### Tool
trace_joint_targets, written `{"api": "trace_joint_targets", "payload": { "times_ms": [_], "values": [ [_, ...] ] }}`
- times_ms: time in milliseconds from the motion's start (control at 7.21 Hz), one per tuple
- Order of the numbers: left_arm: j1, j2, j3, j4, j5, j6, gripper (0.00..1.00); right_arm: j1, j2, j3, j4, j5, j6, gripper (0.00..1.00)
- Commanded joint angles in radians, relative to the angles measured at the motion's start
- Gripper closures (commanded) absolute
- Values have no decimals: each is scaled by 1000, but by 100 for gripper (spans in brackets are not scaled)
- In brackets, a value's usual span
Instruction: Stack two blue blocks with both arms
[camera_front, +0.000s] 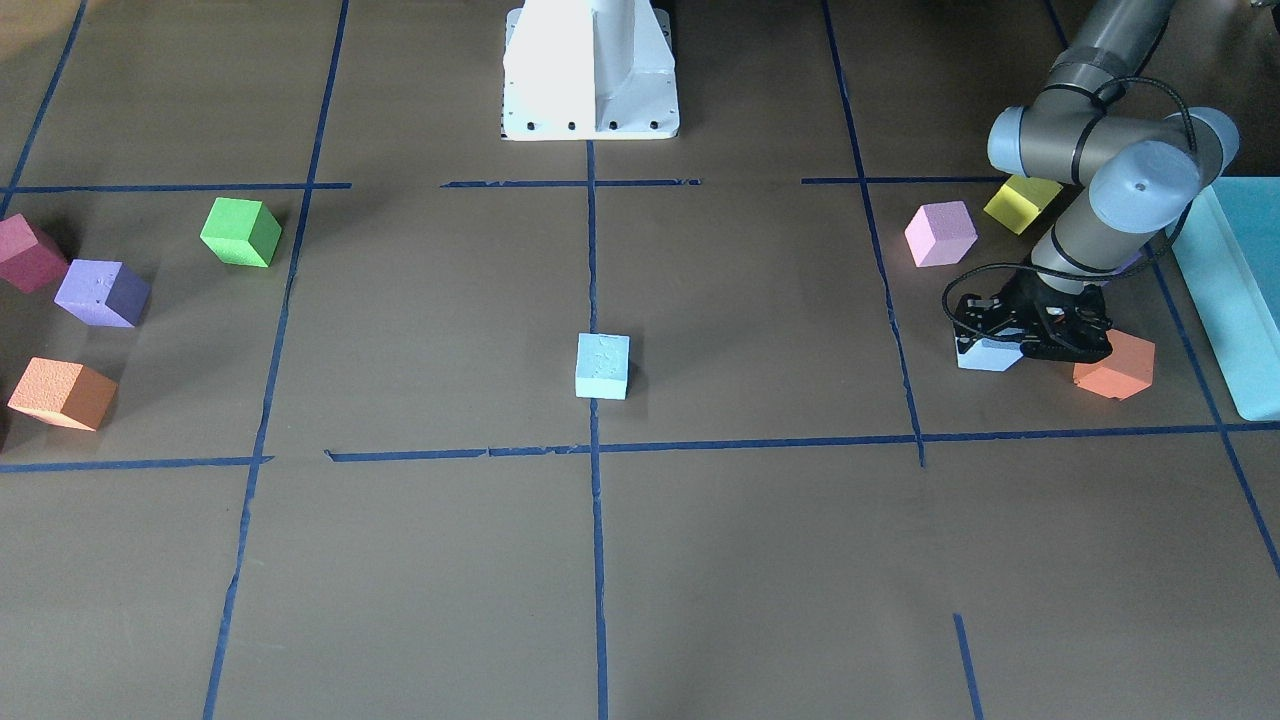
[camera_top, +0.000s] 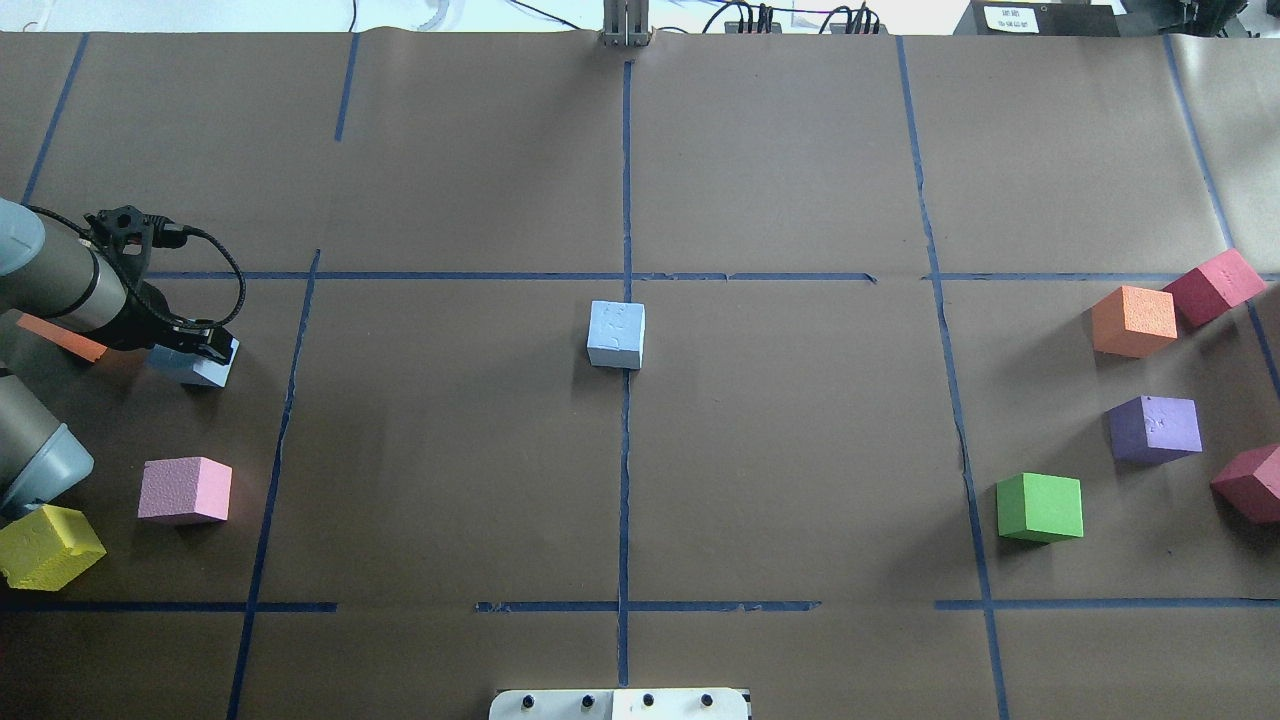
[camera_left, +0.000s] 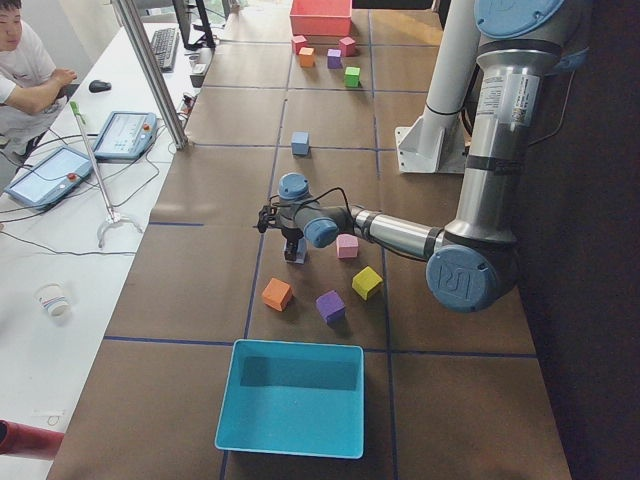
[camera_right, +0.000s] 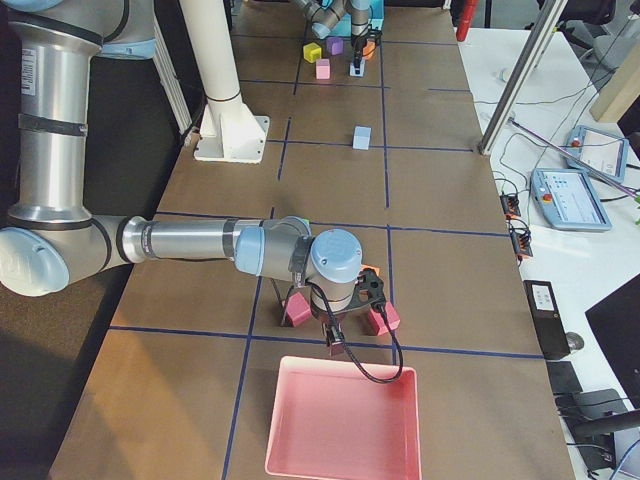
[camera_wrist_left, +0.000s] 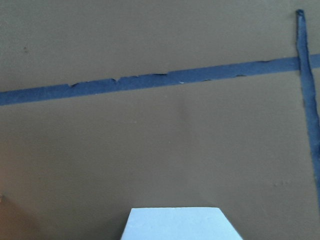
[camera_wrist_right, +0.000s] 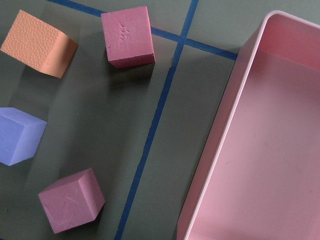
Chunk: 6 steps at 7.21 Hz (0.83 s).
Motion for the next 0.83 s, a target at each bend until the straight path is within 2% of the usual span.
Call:
{"api": "trace_joint_targets", "payload": {
  "times_ms": [0,139,277,416,693],
  "values": [
    [-11,-100,-124,235,-32,-13,98,0,-2,1,0,0,1,0],
    [-10,-236,-167,407,-29,-28,98,0,-2,1,0,0,1,0],
    [24,-401,-139,520,-13,-106,98,0,-2,0,0,2,2,0],
    [107,-538,-91,580,44,-187,98,0,-2,-2,0,2,2,0],
    [226,-784,112,573,160,-347,96,0,-2,-3,0,0,4,0]
  ]
}}
